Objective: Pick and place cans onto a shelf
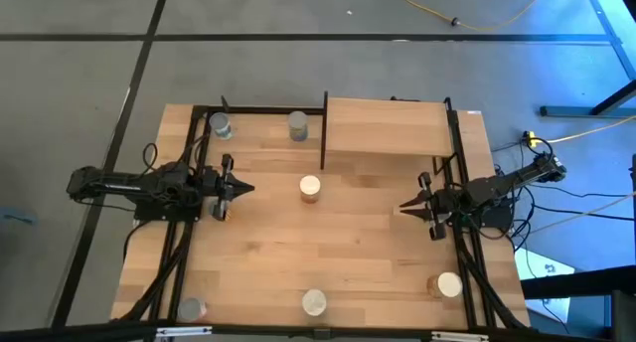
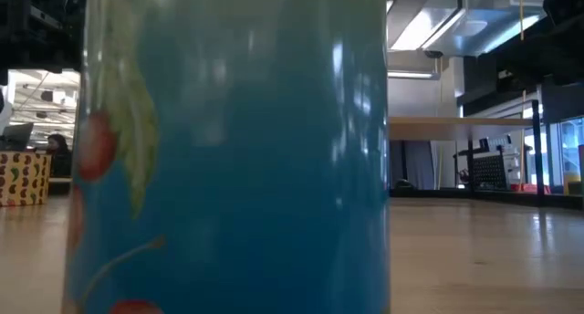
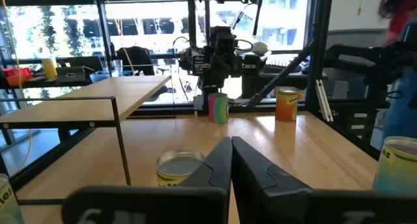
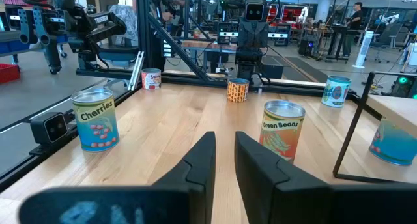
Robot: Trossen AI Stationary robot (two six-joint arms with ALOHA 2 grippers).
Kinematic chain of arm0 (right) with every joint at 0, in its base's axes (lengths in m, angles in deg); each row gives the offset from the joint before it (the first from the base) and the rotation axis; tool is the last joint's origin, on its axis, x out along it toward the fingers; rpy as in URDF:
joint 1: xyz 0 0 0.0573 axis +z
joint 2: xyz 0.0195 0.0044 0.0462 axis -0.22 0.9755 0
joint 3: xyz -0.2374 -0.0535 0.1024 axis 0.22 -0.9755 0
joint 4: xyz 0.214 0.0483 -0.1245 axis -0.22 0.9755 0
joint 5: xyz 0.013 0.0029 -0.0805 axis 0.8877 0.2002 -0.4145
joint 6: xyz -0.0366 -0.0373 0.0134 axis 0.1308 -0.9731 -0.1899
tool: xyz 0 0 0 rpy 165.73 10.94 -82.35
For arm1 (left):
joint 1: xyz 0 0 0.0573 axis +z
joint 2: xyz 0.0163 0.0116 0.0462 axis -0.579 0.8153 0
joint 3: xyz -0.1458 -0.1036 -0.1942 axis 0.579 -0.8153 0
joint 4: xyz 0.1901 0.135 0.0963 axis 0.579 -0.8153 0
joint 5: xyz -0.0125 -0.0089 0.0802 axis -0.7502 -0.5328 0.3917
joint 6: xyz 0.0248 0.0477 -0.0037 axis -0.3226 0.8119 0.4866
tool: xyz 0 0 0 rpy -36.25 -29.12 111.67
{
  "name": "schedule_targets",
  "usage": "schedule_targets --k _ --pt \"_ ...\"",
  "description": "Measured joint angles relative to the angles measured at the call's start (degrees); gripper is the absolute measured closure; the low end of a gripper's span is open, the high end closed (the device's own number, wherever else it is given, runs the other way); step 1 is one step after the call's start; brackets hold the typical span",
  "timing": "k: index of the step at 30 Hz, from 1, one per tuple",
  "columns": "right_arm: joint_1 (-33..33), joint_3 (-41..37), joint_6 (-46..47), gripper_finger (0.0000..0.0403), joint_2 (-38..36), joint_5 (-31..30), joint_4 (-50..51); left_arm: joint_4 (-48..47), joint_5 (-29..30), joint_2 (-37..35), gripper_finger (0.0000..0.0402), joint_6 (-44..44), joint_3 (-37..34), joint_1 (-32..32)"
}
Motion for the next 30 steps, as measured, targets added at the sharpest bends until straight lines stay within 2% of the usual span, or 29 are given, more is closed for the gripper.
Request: schedule_targets --k 11,15,18,26,30 --pt "-0.02 0.0 -1.1 0.0343 -0.01 -0.09 -0.02 0.0 -0.01 0.0 0.0401 0.0 0.0 -0.02" --pt "-0.02 0.02 -14.33 0.0343 0.0 -3.0 -0.2 0.0 0.0 0.0 0.0401 0.0 0.0 0.0" --pt "0.0 0.02 -19.2 0.0343 0.0 -3.0 -0.22 0.0 -0.01 -0.01 0.0401 0.01 0.0 -0.01" --pt "0.0 0.02 -19.4 0.0343 0.0 -2.97 -0.22 0.0 -0.02 -0.01 0.0401 0.0 0.0 -0.01" --pt "0.0 0.02 -11.15 0.0343 0.0 -1.52 -0.68 0.0 -0.01 -0.02 0.0401 0.0 0.0 -0.02"
